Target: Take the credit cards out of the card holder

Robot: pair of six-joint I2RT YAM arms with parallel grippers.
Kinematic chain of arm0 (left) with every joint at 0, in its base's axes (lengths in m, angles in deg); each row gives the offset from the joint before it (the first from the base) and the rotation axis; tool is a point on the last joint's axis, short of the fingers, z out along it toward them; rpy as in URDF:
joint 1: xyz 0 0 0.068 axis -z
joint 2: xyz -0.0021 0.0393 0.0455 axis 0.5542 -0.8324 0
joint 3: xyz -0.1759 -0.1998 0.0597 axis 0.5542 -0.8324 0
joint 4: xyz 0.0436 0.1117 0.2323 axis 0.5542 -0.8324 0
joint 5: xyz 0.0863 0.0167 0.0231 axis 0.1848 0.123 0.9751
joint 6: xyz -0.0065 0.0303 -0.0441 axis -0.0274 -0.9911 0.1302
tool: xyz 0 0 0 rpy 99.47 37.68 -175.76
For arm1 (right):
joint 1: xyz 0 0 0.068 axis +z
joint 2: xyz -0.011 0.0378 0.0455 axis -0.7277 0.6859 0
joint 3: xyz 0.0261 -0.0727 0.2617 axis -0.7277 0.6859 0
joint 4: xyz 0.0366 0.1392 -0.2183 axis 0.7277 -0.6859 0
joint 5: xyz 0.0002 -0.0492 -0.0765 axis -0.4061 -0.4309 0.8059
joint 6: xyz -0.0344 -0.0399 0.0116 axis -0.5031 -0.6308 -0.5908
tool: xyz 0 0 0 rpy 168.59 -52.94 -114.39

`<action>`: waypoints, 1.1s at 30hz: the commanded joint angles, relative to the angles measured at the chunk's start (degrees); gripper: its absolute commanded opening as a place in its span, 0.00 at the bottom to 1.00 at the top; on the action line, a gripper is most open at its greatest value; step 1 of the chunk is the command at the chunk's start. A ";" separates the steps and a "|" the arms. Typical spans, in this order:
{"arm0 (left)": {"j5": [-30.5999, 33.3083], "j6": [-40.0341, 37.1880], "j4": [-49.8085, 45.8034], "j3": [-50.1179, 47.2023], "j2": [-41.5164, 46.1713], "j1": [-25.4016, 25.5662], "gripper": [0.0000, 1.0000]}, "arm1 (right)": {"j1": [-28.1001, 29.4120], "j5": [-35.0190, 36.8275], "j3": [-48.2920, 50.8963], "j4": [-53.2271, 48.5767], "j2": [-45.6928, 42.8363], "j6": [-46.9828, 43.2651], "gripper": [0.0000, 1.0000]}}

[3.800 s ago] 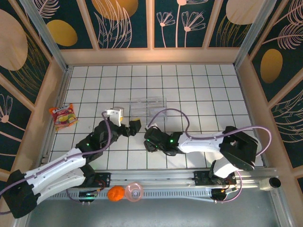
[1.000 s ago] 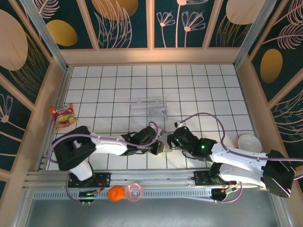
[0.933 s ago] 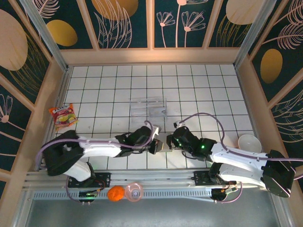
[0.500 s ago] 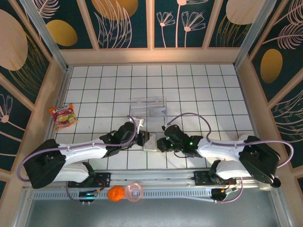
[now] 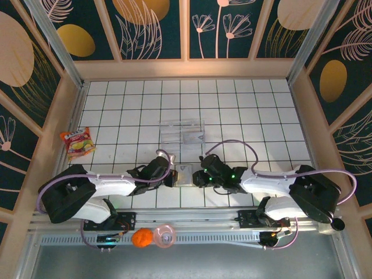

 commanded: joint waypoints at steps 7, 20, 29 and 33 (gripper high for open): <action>-0.34 0.80 1.41 -1.60 -0.10 -0.48 0.01 | -3.48 -7.40 -4.88 7.26 4.79 -0.51 0.41; -0.94 0.82 2.18 -2.26 0.97 -0.43 0.00 | -4.90 -8.32 -6.42 9.70 11.63 0.72 0.43; -1.20 0.73 2.83 -2.53 1.32 -0.45 0.00 | -4.80 -10.49 -6.17 11.63 12.85 0.71 0.42; -1.49 0.89 3.50 -2.66 0.96 -0.45 0.00 | -4.82 -10.14 -6.42 10.90 13.50 0.72 0.42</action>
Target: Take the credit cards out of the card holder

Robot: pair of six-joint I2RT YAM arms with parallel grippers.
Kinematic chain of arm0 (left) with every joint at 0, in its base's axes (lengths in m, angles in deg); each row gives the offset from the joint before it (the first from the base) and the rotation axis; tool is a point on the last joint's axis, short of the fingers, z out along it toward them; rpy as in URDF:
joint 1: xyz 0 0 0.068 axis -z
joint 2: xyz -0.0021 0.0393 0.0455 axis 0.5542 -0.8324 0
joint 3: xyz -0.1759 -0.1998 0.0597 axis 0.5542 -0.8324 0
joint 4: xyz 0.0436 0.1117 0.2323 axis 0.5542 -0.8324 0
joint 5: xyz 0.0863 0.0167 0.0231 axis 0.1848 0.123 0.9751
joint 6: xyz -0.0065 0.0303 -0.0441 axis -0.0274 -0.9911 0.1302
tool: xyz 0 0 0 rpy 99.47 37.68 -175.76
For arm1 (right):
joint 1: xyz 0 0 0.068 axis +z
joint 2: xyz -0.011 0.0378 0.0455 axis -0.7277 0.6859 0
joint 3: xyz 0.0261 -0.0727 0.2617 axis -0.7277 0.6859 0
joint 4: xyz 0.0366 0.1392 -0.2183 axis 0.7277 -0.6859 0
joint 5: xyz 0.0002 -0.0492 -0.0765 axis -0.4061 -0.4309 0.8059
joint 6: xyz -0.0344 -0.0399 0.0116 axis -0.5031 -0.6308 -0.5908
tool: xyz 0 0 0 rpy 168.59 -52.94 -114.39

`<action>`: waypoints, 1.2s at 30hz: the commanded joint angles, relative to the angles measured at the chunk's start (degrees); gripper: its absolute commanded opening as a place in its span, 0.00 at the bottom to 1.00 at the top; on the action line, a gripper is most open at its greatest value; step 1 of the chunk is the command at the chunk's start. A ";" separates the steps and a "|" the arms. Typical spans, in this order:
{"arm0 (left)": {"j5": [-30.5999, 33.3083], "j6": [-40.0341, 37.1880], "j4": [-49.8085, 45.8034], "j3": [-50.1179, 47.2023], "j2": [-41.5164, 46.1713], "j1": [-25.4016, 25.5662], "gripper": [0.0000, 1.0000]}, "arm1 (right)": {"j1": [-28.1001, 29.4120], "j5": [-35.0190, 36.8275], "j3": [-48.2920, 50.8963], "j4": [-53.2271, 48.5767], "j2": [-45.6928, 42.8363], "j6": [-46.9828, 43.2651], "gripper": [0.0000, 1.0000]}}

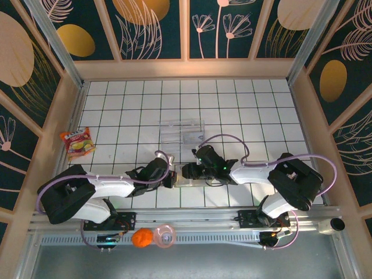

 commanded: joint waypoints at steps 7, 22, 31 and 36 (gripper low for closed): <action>-1.50 0.52 2.14 -0.96 -0.14 -0.28 0.00 | 0.22 -1.01 -2.29 0.55 2.88 0.59 0.41; -0.74 0.95 1.96 -1.85 -0.26 -0.36 0.00 | 5.10 19.04 -8.16 -18.29 3.84 0.15 0.42; -0.37 0.51 0.31 -1.49 2.21 -0.63 0.00 | 7.26 18.28 -9.14 -16.17 -0.07 -2.83 0.44; 1.34 -0.26 -4.28 0.26 9.18 -0.52 0.05 | 7.18 18.53 -7.95 -16.48 -5.57 -3.17 0.44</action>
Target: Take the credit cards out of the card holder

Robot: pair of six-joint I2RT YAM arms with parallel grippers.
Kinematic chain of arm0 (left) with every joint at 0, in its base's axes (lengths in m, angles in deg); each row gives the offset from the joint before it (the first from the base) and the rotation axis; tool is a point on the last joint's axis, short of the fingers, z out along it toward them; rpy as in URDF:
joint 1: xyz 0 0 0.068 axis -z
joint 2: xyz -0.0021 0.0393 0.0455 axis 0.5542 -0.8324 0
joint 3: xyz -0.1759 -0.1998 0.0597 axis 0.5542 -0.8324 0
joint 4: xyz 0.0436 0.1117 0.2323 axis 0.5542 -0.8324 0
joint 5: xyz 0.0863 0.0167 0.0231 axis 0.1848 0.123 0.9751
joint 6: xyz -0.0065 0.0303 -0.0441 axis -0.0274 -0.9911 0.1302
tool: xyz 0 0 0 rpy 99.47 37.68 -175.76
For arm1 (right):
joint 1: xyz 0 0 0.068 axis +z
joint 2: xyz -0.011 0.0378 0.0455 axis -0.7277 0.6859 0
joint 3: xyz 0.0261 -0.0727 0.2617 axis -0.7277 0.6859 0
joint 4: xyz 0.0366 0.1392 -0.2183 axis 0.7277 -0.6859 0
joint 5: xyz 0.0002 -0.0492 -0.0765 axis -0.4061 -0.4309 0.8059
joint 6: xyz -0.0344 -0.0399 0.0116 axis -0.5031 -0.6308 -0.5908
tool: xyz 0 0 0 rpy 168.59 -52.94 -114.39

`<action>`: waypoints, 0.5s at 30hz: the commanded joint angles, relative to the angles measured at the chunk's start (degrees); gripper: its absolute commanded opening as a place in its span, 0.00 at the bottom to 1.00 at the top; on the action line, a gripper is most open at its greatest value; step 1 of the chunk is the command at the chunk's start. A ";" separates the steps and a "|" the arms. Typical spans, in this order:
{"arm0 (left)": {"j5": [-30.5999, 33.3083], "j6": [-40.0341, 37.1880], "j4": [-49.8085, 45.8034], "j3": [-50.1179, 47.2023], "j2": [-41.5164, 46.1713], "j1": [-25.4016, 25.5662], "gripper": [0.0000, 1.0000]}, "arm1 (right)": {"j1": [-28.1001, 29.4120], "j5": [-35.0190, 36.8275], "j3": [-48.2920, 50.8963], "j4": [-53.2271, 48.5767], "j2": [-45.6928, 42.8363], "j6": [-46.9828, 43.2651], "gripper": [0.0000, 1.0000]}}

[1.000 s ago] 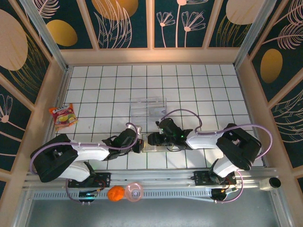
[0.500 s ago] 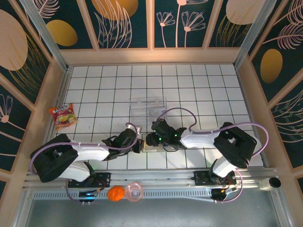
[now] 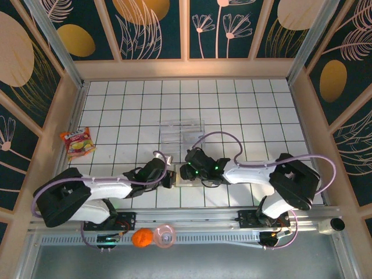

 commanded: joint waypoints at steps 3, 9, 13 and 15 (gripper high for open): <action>2.20 -1.24 -6.74 3.07 7.36 -0.33 0.12 | -0.60 1.54 1.63 -1.94 -6.43 -1.14 0.41; -0.24 -2.63 -4.53 6.28 4.93 -0.29 0.15 | -3.76 -5.09 4.87 1.52 -7.83 -1.58 0.28; -2.07 -3.07 0.14 7.96 -1.03 -0.34 0.07 | -4.88 -6.94 5.35 2.61 -6.20 -1.20 0.23; -1.70 -3.92 0.35 9.01 -4.28 -0.29 0.01 | -5.35 -7.94 5.83 3.37 -5.47 -0.71 0.22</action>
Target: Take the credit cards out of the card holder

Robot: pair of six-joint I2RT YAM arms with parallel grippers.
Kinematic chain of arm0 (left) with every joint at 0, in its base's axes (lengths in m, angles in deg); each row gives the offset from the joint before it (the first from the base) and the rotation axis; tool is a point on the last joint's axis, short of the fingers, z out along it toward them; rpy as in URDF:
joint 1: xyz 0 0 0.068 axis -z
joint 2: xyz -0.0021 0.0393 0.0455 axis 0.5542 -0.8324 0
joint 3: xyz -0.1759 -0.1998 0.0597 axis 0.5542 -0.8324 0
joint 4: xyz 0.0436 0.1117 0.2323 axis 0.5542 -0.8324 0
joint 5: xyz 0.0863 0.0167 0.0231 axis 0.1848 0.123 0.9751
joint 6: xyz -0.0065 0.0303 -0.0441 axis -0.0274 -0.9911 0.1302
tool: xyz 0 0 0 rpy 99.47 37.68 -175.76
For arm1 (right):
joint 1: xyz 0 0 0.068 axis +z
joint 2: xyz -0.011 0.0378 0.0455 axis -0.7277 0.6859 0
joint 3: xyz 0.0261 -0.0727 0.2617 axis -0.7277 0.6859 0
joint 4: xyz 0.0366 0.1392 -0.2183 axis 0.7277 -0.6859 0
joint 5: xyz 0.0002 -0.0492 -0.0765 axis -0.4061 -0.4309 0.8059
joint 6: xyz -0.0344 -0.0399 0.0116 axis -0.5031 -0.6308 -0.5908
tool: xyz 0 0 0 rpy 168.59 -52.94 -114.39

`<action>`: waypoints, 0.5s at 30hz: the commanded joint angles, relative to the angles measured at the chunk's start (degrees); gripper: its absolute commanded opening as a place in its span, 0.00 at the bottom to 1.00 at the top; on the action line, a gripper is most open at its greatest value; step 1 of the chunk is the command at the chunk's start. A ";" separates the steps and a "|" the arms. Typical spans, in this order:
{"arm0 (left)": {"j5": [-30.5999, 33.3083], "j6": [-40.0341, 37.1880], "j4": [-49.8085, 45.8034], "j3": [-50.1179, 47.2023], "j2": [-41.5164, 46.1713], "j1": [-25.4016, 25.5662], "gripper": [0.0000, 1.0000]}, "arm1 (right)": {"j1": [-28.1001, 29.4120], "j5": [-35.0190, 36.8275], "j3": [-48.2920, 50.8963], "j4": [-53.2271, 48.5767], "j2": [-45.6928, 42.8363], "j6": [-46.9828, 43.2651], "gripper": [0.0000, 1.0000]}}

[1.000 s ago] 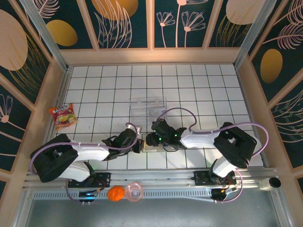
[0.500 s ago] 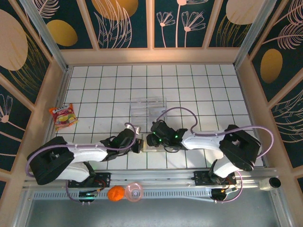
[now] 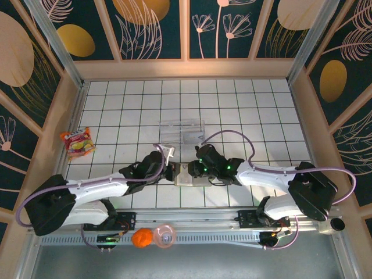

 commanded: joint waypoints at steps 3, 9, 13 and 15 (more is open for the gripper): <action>0.48 -2.24 1.29 2.66 -7.21 -0.34 0.00 | -0.94 -3.20 1.60 3.40 1.85 0.51 0.21; 2.44 -1.08 0.10 0.99 -8.57 -0.27 0.00 | -1.00 -5.18 1.78 4.81 3.17 0.96 0.21; 2.44 -0.41 0.11 -0.43 -7.92 -0.34 0.00 | -1.42 -5.89 1.78 5.04 4.95 1.48 0.22; 2.26 -0.16 0.22 -0.89 -8.19 -0.28 0.00 | -2.02 -5.53 2.12 4.72 6.09 1.91 0.22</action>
